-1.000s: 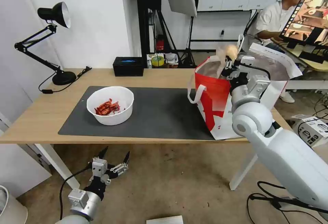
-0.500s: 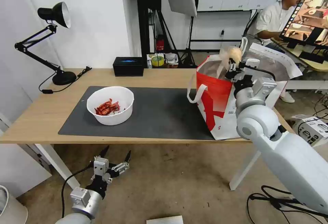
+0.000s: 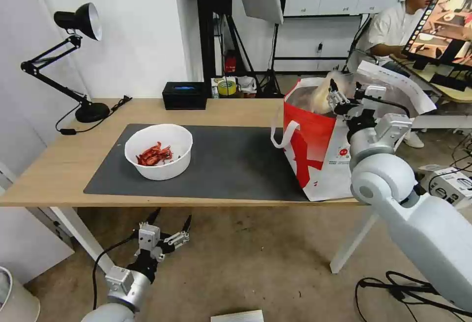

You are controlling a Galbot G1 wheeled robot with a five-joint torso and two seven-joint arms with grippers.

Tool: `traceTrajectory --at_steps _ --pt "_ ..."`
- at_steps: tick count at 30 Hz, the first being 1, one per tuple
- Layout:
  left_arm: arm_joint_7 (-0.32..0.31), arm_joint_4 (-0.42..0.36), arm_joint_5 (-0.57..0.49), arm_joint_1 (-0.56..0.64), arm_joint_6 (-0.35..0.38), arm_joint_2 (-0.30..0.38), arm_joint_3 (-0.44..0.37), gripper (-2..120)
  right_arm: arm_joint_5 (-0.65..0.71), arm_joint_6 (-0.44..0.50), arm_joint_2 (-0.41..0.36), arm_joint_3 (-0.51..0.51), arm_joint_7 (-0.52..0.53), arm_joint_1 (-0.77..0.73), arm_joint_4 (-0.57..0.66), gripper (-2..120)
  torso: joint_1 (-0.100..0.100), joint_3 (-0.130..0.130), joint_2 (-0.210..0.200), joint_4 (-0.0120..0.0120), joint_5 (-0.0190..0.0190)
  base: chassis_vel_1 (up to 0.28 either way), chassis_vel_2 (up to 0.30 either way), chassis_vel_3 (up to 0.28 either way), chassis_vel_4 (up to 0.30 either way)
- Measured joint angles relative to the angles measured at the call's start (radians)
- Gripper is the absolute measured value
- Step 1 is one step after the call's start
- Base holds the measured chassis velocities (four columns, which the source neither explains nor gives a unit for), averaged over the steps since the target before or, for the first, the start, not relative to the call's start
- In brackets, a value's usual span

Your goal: Pick up the trash from the table and place it into the takeout bag.

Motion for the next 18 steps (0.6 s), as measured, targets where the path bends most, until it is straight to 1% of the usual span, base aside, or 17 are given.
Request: traceTrajectory --at_steps 1,2,4,14,17,18 --pt "0.0 0.0 0.0 0.0 0.0 0.0 0.001 100 0.002 -0.001 -0.003 0.0 -0.004 0.0 0.0 93 0.0 0.0 0.0 0.0 0.0 0.0 0.0 0.0 0.0" --pt "0.0 0.0 0.0 0.0 0.0 0.0 0.001 100 0.002 -0.001 -0.003 0.0 -0.004 0.0 0.0 93 0.0 0.0 0.0 0.0 0.0 0.0 0.0 0.0 0.0" --pt "0.0 -0.003 0.0 -0.001 0.0 0.0 0.002 100 0.004 -0.001 -0.009 0.0 -0.011 0.0 0.001 99 0.0 0.0 0.0 0.0 0.0 0.0 0.0 0.0 0.0" --pt "0.0 -0.01 0.0 0.0 0.001 -0.001 0.002 100 0.026 0.006 -0.03 0.0 -0.051 0.004 0.018 100 0.0 0.0 0.0 0.0 0.0 0.0 0.0 0.0 0.0" --pt "0.0 -0.01 0.0 0.001 0.001 -0.002 0.001 100 0.033 0.039 -0.039 0.0 -0.105 0.006 0.028 100 0.0 0.0 0.0 0.0 0.0 0.0 0.0 0.0 0.0" --pt "0.0 -0.01 0.0 0.001 0.001 -0.002 0.001 100 0.033 0.039 -0.039 0.0 -0.105 0.006 0.028 100 0.0 0.0 0.0 0.0 0.0 0.0 0.0 0.0 0.0"
